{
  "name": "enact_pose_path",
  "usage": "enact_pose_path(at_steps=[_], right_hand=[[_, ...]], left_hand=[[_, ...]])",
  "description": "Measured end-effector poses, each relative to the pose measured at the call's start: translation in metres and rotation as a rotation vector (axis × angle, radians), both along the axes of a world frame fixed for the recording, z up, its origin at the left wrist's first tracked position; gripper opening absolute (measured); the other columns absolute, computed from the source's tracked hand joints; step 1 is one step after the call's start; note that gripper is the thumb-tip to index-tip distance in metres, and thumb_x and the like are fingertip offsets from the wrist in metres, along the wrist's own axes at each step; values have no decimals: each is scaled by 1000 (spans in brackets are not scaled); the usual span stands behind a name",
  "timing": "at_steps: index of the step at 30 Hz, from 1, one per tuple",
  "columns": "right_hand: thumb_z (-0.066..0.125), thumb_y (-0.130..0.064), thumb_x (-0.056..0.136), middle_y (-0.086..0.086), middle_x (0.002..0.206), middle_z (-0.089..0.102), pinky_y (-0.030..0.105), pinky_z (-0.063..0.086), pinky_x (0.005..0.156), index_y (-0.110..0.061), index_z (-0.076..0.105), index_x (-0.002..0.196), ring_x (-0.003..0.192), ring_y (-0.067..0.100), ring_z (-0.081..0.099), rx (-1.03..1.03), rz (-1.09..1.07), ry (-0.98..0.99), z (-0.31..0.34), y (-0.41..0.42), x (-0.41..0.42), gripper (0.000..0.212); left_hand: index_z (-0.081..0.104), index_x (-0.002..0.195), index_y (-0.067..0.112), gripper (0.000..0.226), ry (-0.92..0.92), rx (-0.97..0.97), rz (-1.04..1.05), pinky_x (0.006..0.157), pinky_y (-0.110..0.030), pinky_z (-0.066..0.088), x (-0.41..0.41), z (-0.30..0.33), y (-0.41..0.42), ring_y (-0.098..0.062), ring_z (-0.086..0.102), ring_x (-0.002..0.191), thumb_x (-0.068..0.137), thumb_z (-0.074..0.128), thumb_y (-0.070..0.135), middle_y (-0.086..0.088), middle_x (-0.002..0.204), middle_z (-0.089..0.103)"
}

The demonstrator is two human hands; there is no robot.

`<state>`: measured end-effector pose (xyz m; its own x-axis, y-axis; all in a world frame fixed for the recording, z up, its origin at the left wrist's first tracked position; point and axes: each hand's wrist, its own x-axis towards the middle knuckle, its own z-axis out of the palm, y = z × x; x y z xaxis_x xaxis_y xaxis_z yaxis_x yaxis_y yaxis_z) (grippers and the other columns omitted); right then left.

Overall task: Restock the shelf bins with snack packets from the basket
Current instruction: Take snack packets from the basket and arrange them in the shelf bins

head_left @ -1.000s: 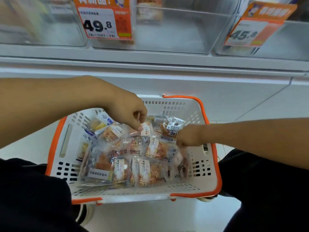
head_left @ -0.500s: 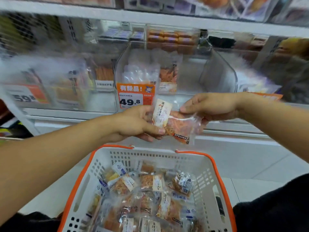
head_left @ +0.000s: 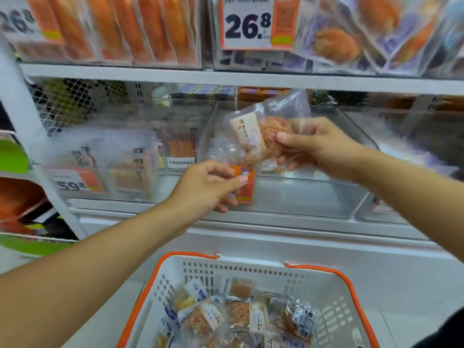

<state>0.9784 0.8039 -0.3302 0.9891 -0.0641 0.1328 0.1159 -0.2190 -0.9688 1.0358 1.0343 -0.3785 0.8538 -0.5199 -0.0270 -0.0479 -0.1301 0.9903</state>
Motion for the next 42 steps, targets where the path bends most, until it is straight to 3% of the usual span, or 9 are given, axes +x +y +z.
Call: enact_pose_path(at_steps=[7, 10, 15, 20, 24, 29, 32, 36, 42], right_hand=[[78, -23, 82, 7, 72, 74, 37, 61, 63, -7, 72, 79, 62, 17, 70, -695, -208, 41, 15, -56, 9, 18], [77, -22, 86, -4, 59, 66, 16, 48, 49, -18, 63, 63, 49, 1, 62, -977, -249, 141, 0, -59, 26, 27], [77, -29, 85, -1, 73, 67, 11, 38, 39, -21, 62, 75, 53, 5, 61, -962, -254, 299, -16, -60, 52, 20], [85, -12, 75, 6, 87, 68, 21, 58, 51, -7, 64, 99, 67, 14, 69, -598, -388, 179, -23, -50, 68, 33], [86, -11, 74, 6, 82, 67, 26, 61, 56, -10, 59, 82, 67, 17, 70, -483, -466, 229, -32, -41, 73, 28], [88, -19, 73, 6, 90, 70, 24, 59, 57, -10, 62, 90, 73, 17, 72, -323, -515, 284, -41, -44, 71, 32], [87, -14, 74, 12, 99, 70, 36, 63, 68, -8, 59, 103, 78, 24, 74, -244, -464, 308, -38, -48, 65, 41], [85, -29, 77, 10, 97, 67, 42, 62, 72, -9, 59, 110, 79, 24, 71, -528, -558, 182, -25, -50, 46, 47], [70, -36, 85, -5, 69, 56, 36, 48, 63, -17, 53, 73, 66, 14, 52, -1007, -531, -386, -17, -17, -10, 28]], left_hand=[[63, 100, 12, 12, -102, -9, 39, 47, -24, 53, 14, 6, 6, -17, 67, 58, 90, 69, 14, -13, 77, 74], [59, 114, 23, 25, -174, 13, 60, 47, -25, 51, 15, 2, 2, -18, 68, 58, 91, 68, 19, -9, 74, 74], [50, 132, 34, 42, -444, 142, 109, 55, -28, 53, 11, -6, -1, -13, 69, 57, 94, 65, 25, 1, 69, 73], [54, 129, 37, 39, -603, 189, 94, 64, -30, 52, 14, -11, -1, -6, 69, 63, 93, 65, 25, 5, 68, 73], [60, 122, 33, 33, -646, 213, 152, 70, -30, 54, 18, -16, -1, -4, 68, 64, 91, 67, 23, 9, 66, 72], [68, 101, 23, 10, -622, 203, 166, 56, -26, 52, 18, -18, -2, -6, 68, 57, 94, 64, 17, 6, 66, 72], [72, 98, 19, 11, -632, 219, 170, 51, -14, 49, 18, -18, -3, -3, 67, 57, 95, 62, 15, 7, 69, 71], [69, 106, 21, 15, -666, 198, 174, 56, -25, 56, 17, -15, -1, -5, 66, 55, 95, 63, 15, 5, 69, 70], [56, 91, 24, 13, -749, 168, 34, 57, -37, 52, -3, -20, -7, -16, 60, 51, 90, 69, 24, -1, 60, 64]])
